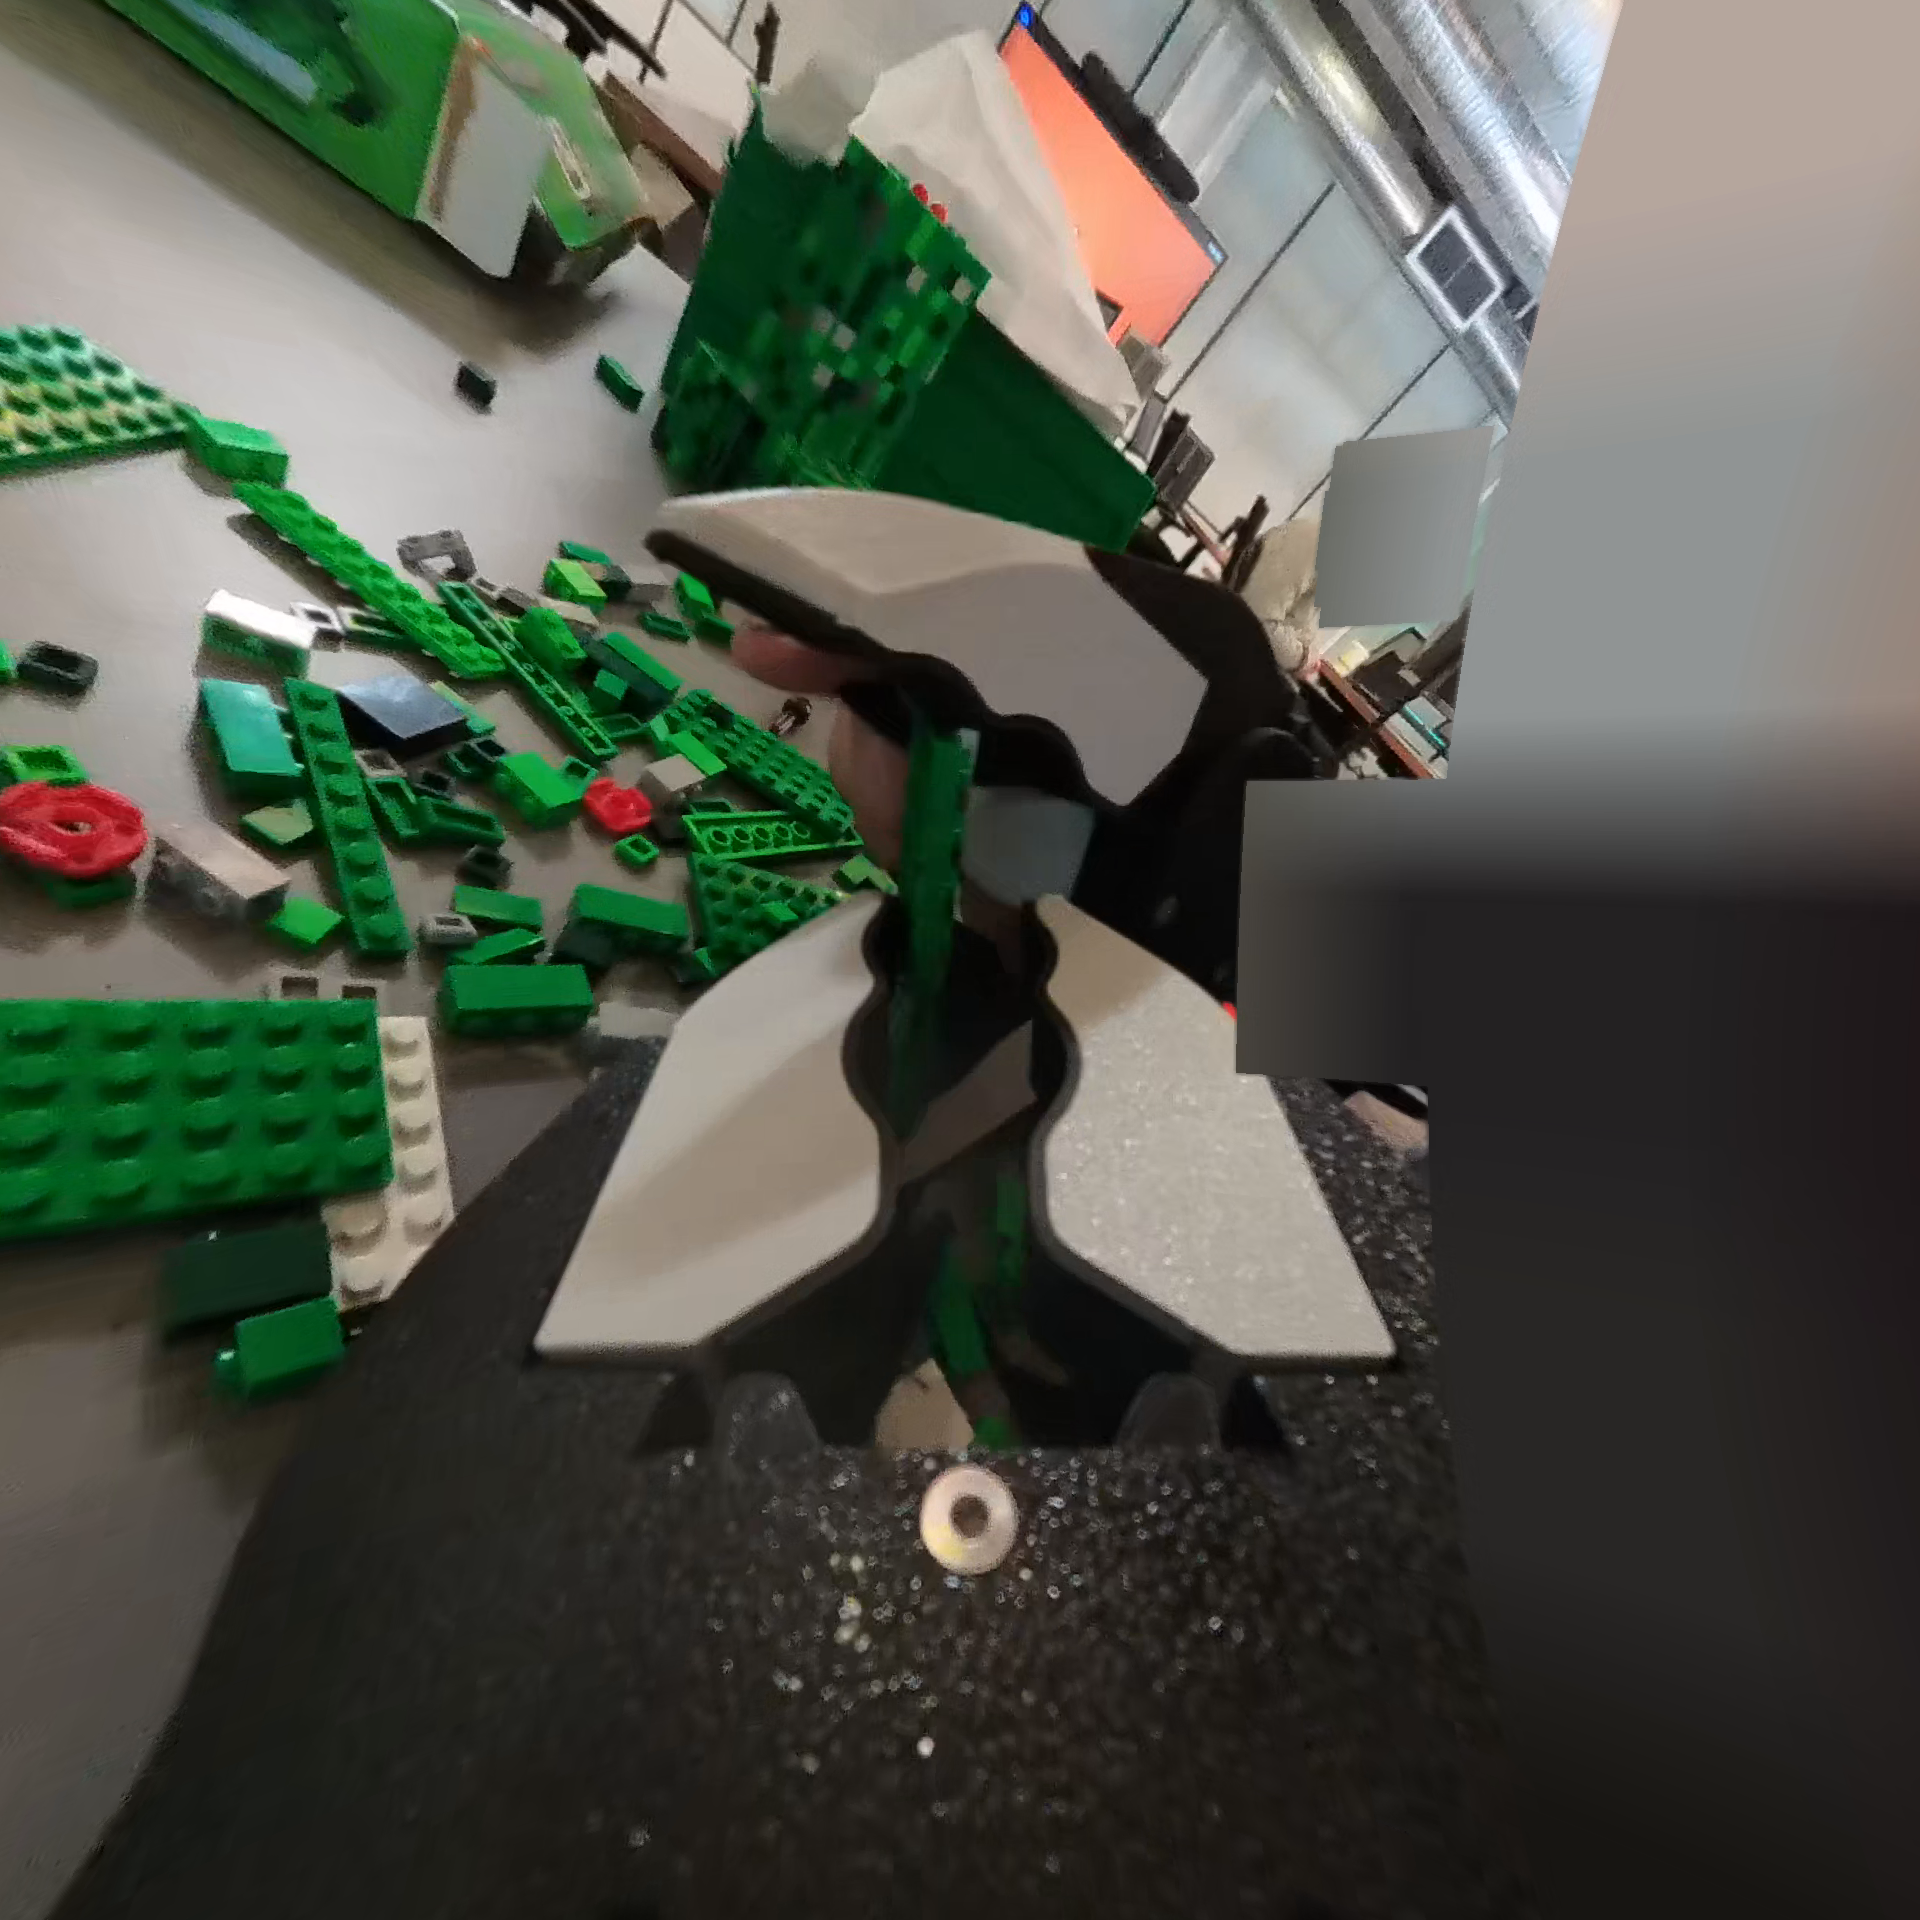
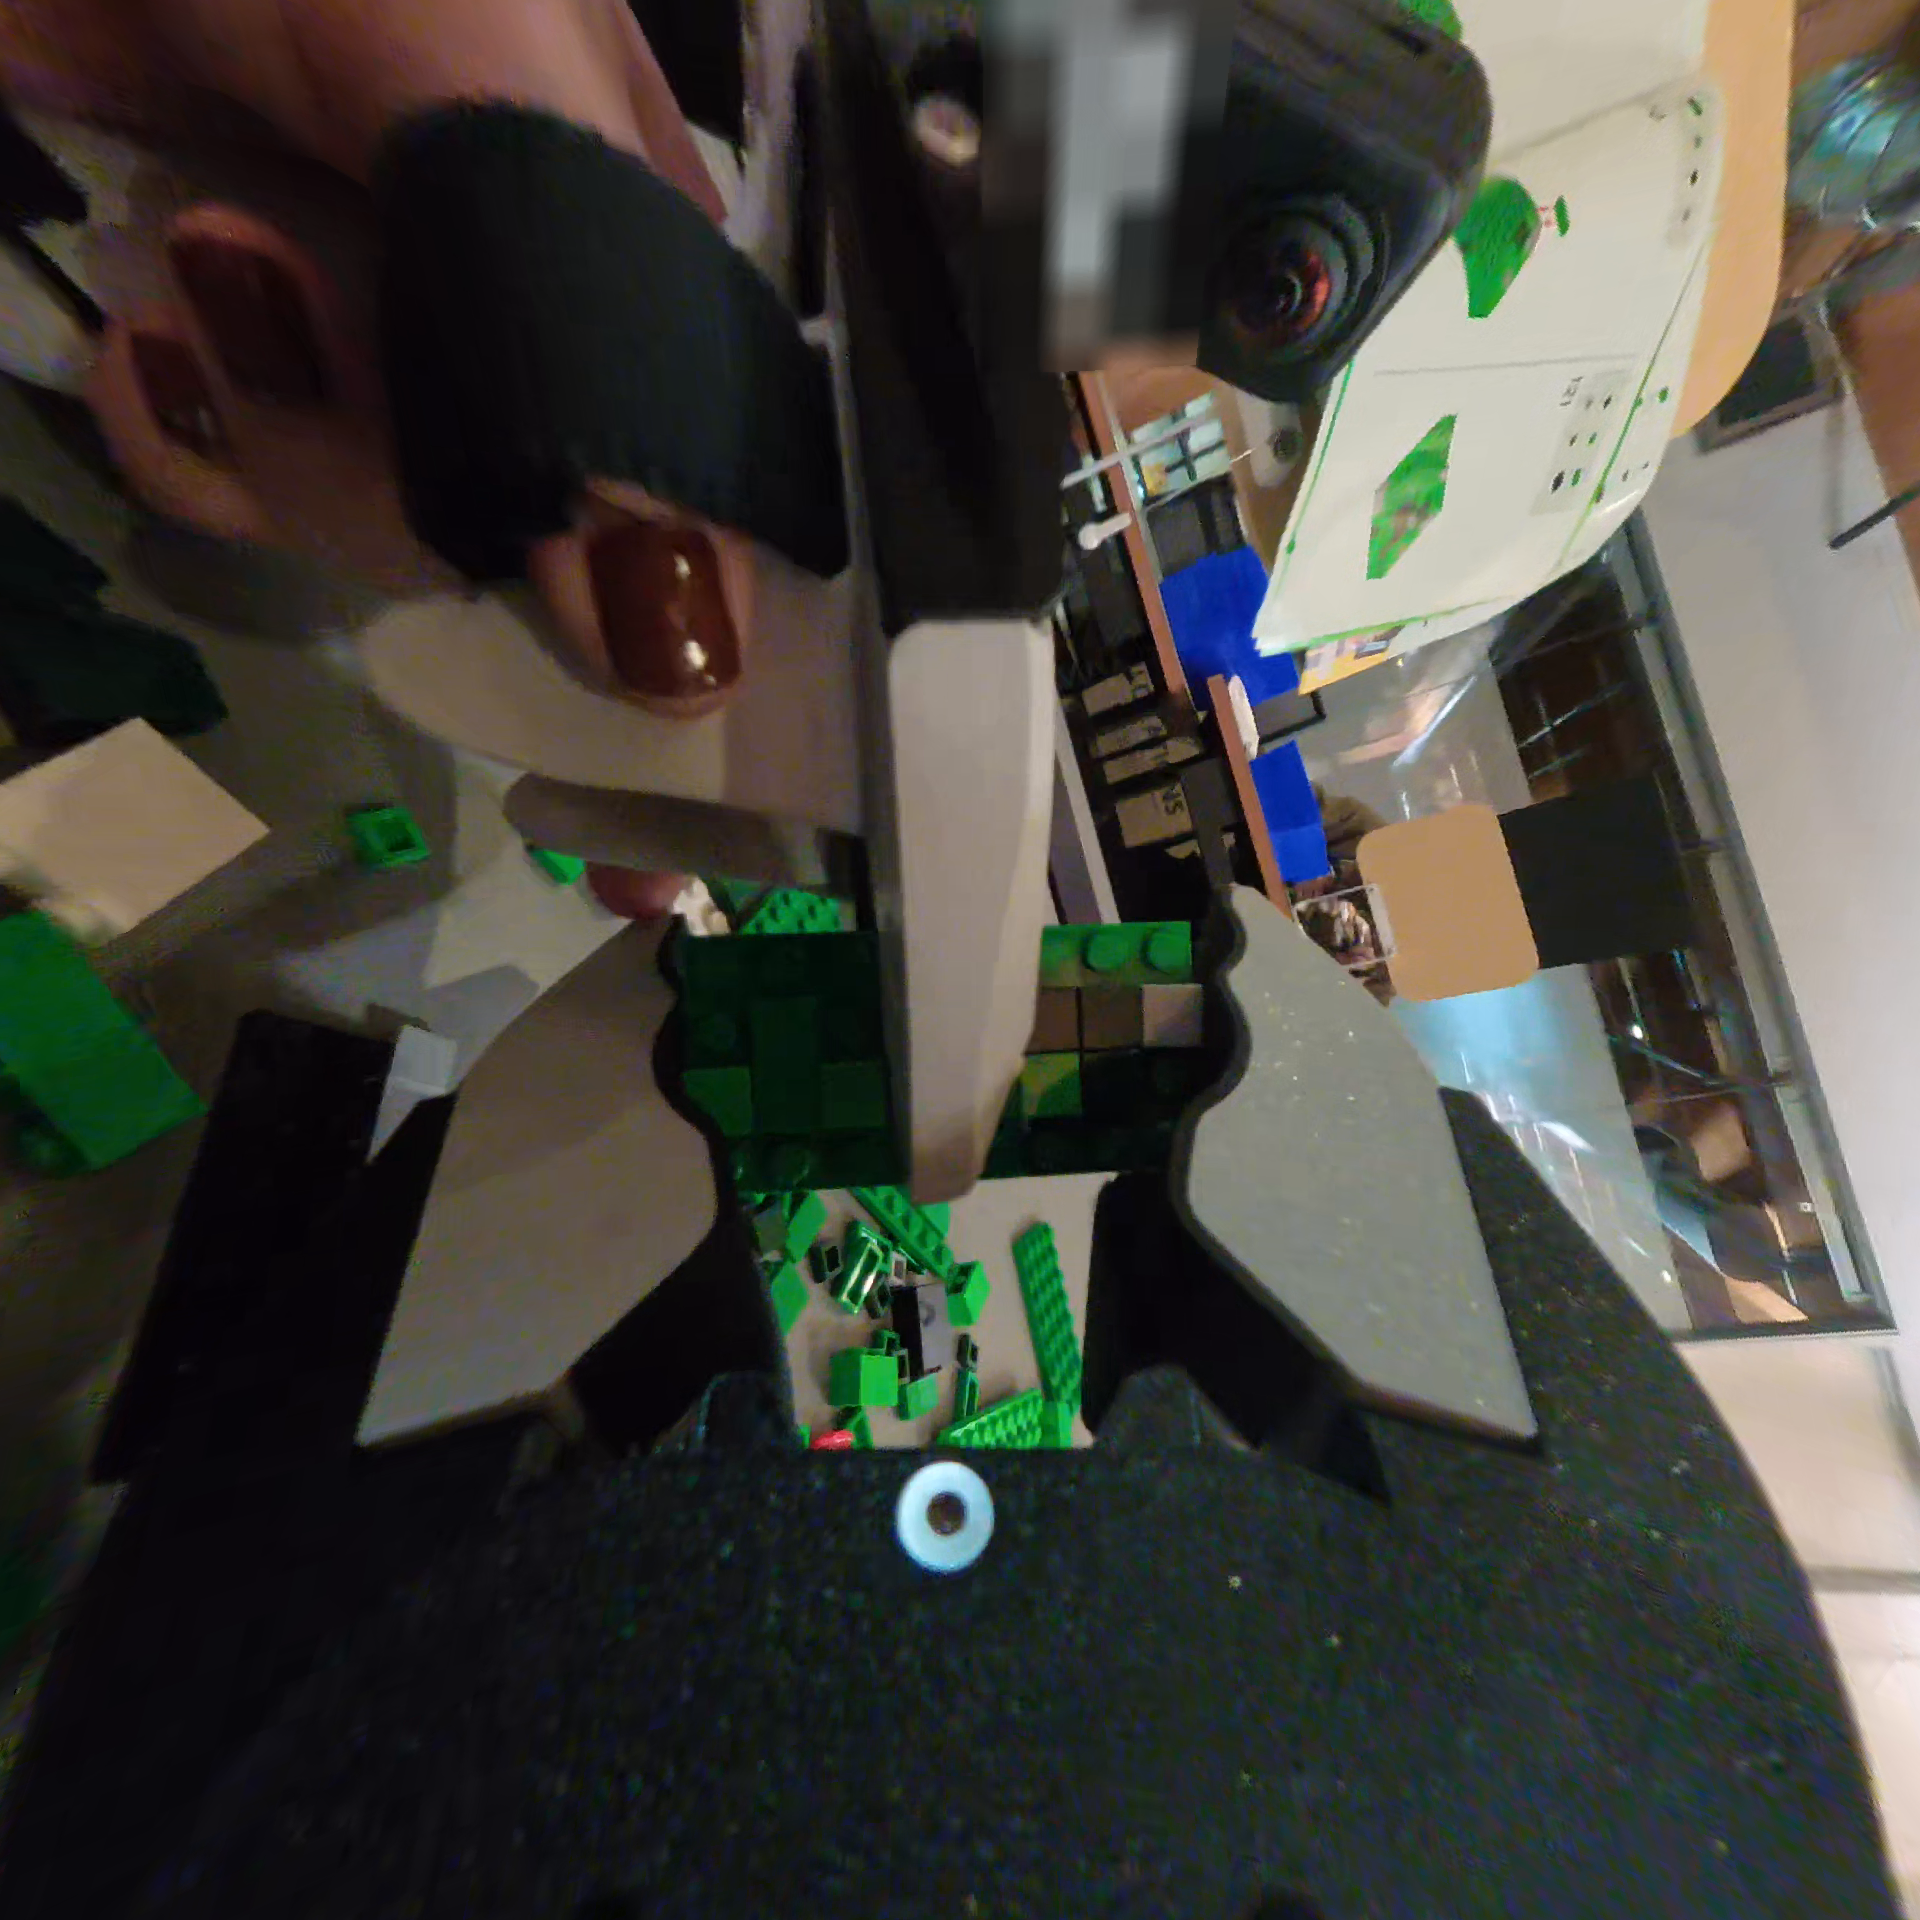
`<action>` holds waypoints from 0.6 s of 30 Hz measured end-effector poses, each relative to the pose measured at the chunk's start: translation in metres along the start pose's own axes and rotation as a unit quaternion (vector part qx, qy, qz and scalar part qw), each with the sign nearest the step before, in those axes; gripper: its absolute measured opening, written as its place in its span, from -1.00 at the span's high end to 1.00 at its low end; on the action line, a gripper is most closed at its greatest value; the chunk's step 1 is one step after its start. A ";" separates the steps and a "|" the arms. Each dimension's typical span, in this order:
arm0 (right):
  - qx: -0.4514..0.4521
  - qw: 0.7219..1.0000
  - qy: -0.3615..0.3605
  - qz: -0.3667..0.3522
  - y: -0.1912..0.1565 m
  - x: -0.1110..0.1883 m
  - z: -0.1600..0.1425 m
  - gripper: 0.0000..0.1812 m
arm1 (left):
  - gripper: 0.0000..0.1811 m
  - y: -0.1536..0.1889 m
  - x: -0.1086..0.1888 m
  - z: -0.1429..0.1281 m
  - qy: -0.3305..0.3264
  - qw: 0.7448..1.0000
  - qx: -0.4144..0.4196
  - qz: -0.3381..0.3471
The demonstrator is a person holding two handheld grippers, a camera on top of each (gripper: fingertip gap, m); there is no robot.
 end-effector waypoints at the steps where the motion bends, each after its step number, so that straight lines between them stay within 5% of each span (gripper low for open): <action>1: 0.002 1.000 0.002 0.006 0.000 0.001 0.001 -0.02 | 0.82 0.000 0.001 0.000 0.008 1.000 -0.003 0.006; 4: -0.015 0.999 0.016 0.041 -0.007 0.002 0.005 -0.02 | 0.89 0.002 0.006 0.006 0.065 0.997 -0.031 0.023; 10: -0.054 0.996 0.018 0.067 -0.009 0.000 0.006 -0.02 | 0.93 -0.001 0.010 0.005 0.040 0.999 -0.004 0.015; 13: -0.067 0.996 0.016 0.063 -0.005 0.001 0.005 -0.02 | 0.66 -0.004 0.008 0.001 0.004 1.000 0.015 -0.003; 15: -0.076 0.995 0.018 0.061 -0.004 0.001 0.004 -0.02 | 0.91 -0.002 0.006 0.001 0.006 1.000 -0.006 -0.001; 18: -0.078 0.995 0.015 0.052 -0.002 0.000 0.003 -0.01 | 0.92 0.002 0.005 0.003 0.010 0.998 -0.041 0.035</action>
Point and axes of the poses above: each gripper's, where its closed fingertips meet, x back along the fingers, z out of its top, y = z × x across the jaws, the point moved 10 cm from there along x, back along the fingers, and after that the axes turned 12 degrees about -x, right-handed, at the moved point
